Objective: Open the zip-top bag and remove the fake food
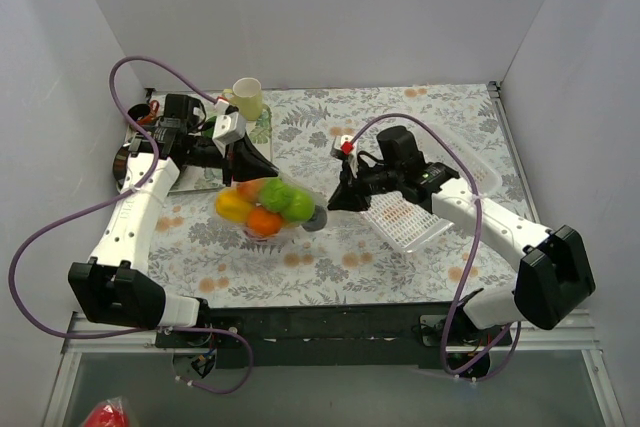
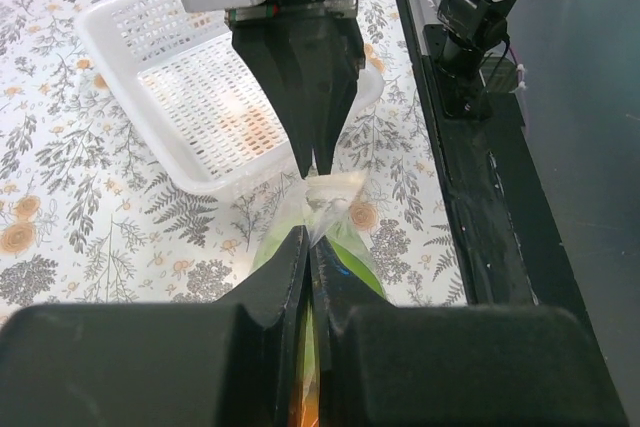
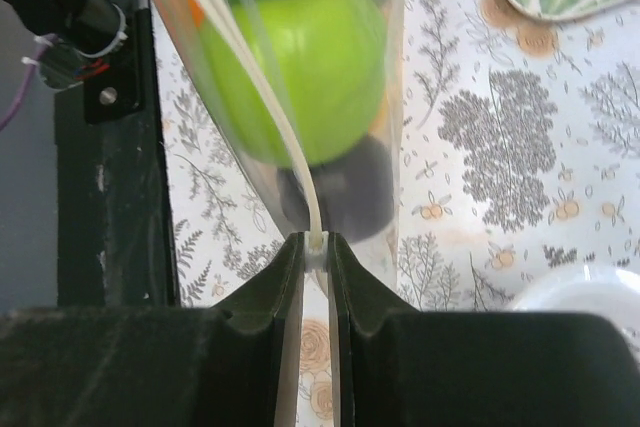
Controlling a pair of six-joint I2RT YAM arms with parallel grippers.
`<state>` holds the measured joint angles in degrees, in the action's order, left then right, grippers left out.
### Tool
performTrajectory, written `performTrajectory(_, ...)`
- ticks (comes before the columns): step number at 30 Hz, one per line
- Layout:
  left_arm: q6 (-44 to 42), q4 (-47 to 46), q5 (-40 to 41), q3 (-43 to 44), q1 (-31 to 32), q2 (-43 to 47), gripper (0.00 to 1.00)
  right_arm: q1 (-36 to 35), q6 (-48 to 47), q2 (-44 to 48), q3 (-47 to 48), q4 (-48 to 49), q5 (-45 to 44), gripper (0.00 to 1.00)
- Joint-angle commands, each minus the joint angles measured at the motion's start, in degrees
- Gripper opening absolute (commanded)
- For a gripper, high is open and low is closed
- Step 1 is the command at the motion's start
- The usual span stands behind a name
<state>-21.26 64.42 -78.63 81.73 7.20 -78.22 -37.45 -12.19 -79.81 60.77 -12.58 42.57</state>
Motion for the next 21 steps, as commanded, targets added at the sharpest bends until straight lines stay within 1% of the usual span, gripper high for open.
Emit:
performTrajectory(1, -0.37, -1.14, -3.19, 2.64, -0.79, 2.45, 0.0, 0.71, 1.37, 2.55, -4.43, 2.99, -5.2, 0.03)
performTrajectory(8, -0.54, -1.23, -2.05, 3.61, -1.4, 2.28, 0.0, 1.07, 1.38, 6.07, -9.79, 4.93, -12.85, 0.04)
performTrajectory(12, -0.54, -1.14, -3.19, 4.31, -2.28, 1.84, 0.0, 1.15, 1.9, 7.65, -11.9, 6.16, -14.79, 0.07)
performTrajectory(16, -0.19, -1.06, -3.55, 5.71, -2.72, 1.49, 0.0, 1.15, 3.22, 8.44, -13.83, 7.13, -15.67, 0.15)
performTrajectory(17, -0.19, -0.97, -3.72, 5.98, -2.81, 1.4, 0.0, 1.15, 3.39, 8.79, -14.88, 7.65, -15.85, 0.19)
performTrajectory(21, -0.36, -0.62, -3.99, 6.16, -2.98, 1.31, 0.0, 1.15, 3.84, 10.02, -15.07, 8.19, -16.46, 0.29)
